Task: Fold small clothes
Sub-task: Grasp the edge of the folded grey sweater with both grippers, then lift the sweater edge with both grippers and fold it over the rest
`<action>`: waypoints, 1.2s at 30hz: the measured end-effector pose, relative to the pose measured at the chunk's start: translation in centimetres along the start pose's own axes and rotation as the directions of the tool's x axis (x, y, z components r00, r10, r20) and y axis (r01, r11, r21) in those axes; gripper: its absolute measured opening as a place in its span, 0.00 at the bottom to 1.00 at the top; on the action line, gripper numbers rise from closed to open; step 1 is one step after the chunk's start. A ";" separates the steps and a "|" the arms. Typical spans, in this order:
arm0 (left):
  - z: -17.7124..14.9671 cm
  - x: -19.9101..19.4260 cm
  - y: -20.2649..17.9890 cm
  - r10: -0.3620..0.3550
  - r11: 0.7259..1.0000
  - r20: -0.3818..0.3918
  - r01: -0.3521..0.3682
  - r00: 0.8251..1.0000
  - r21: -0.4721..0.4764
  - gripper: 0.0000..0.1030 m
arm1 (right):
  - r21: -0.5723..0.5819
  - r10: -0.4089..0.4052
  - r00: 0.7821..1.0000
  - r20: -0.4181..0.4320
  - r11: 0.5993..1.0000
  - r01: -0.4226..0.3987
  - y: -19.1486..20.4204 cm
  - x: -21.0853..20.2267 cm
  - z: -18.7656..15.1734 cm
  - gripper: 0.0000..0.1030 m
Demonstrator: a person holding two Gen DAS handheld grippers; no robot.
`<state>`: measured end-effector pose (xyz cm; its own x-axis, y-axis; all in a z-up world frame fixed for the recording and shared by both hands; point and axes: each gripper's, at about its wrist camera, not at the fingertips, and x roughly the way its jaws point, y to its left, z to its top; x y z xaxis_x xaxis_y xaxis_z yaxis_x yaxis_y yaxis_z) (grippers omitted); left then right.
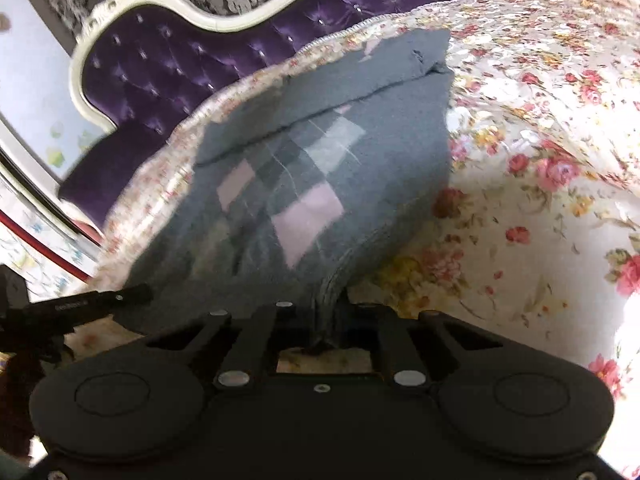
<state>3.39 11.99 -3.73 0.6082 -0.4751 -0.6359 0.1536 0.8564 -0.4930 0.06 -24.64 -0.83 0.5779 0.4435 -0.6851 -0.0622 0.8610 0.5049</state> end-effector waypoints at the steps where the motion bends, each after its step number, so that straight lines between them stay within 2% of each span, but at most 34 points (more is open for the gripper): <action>1: 0.6 -0.4 -0.1 -0.020 1.000 0.014 0.020 1.000 -0.009 0.04 | 0.004 0.019 1.000 0.009 1.000 -0.019 0.1 -0.3 0.3 0.15; 6: 4.0 -1.4 -1.0 -0.114 0.993 0.083 0.115 0.990 -0.016 0.04 | 0.012 0.120 0.990 0.074 0.993 -0.121 0.9 -1.7 3.1 0.15; 12: 7.9 -1.3 -1.9 -0.182 0.983 0.124 0.184 0.975 -0.003 0.04 | -0.015 0.229 0.960 0.159 0.973 -0.229 1.8 -2.5 7.4 0.10; 13: 8.2 -1.2 -2.1 -0.179 0.984 0.129 0.180 0.975 0.003 0.04 | -0.032 0.234 0.958 0.163 0.972 -0.232 2.1 -2.4 8.1 0.10; 15: 8.4 -0.9 -2.5 -0.165 0.986 0.136 0.163 0.977 0.028 0.04 | -0.088 0.216 0.965 0.148 0.975 -0.205 2.8 -2.0 8.9 0.18; 18: 8.1 -0.5 -2.4 -0.160 0.987 0.122 0.157 0.980 0.029 0.04 | -0.232 0.138 0.987 0.081 0.966 -0.116 4.3 -1.0 8.6 0.20; 19: 8.0 -0.5 -2.1 -0.158 0.987 0.117 0.156 0.981 0.026 0.04 | -0.278 0.099 0.993 0.068 0.958 -0.076 4.7 -0.6 8.2 0.29; 20: 7.9 -0.4 -1.8 -0.151 0.989 0.112 0.150 0.982 0.020 0.04 | -0.335 0.058 0.997 0.047 0.941 -0.039 5.1 0.0 7.7 0.51; 22: 7.7 -0.2 -1.3 -0.143 0.990 0.105 0.144 0.984 0.003 0.04 | -0.422 -0.005 1.000 0.009 0.906 0.008 5.5 1.2 6.7 0.69; 24: 7.5 -0.2 -0.9 -0.135 0.991 0.101 0.137 0.986 -0.010 0.04 | -0.533 -0.058 0.998 -0.021 0.845 0.038 6.0 2.4 5.5 0.68; 27: 7.5 -0.1 -0.4 -0.121 0.992 0.097 0.123 0.988 -0.020 0.04 | -0.696 -0.108 0.993 -0.052 0.717 0.041 6.9 3.9 3.9 0.67; 29: 7.4 -0.1 -0.2 -0.114 0.993 0.097 0.117 0.989 -0.025 0.04 | -0.759 -0.132 0.989 -0.070 0.650 0.033 7.3 4.9 3.3 0.67; 31: 7.3 -0.1 -0.2 -0.107 0.994 0.096 0.110 0.990 -0.027 0.04 | -0.794 -0.131 0.986 -0.098 0.608 0.002 7.3 5.7 3.1 0.67; 34: 7.3 0.0 0.0 -0.098 0.994 0.093 0.101 0.991 -0.030 0.04 | -0.823 -0.131 0.979 -0.156 0.566 -0.055 6.9 7.0 3.0 0.64; 36: 7.3 0.1 0.1 -0.092 0.995 0.089 0.095 0.992 -0.034 0.04 | -0.820 -0.117 0.974 -0.195 0.564 -0.097 6.7 7.2 2.8 0.50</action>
<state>9.12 13.53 0.48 0.6585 -0.5317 -0.5326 0.1840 0.8000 -0.5711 6.14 -16.39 -0.92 0.4109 0.3802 -0.8286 -0.7584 0.6470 -0.0792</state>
